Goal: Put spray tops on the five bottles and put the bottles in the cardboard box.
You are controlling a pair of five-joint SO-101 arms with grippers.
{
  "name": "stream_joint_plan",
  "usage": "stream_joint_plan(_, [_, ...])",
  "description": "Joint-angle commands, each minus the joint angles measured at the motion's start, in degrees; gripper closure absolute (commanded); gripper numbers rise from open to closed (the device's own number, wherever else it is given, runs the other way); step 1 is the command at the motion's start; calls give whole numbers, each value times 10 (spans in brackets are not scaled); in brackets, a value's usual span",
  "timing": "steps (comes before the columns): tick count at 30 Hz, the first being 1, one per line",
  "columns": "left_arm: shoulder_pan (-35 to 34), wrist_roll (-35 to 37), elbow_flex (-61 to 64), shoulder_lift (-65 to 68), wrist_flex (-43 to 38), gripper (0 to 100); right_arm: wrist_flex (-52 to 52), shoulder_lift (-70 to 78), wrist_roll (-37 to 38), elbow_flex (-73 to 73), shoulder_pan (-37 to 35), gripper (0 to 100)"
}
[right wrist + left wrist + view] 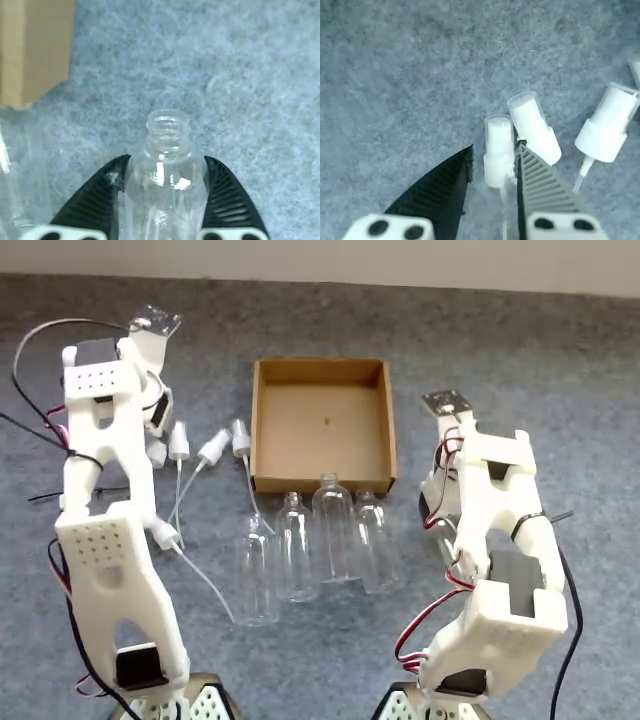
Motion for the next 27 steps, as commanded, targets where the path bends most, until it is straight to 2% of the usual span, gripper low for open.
stream_joint_plan(1, [11, -15, -58, 43, -1, 859, -7, -19, 7, 3, 6, 900])
stream_joint_plan(9, [-2, -18, -139, 154, 4, 869, -7, -18, 7, 4, 7, 900])
stream_joint_plan(14, [-23, -18, -148, 186, 4, 1000, -7, -19, 7, 23, 7, 900])
stream_joint_plan(17, [-41, 0, -173, 173, 34, 997, -7, -20, 7, 28, 6, 900])
stream_joint_plan(23, [-58, 8, -295, 114, 153, 998, -6, -22, 7, 28, 7, 896])
stream_joint_plan(27, [-70, 19, -292, 46, 156, 998, 19, -22, 9, 25, 8, 896])
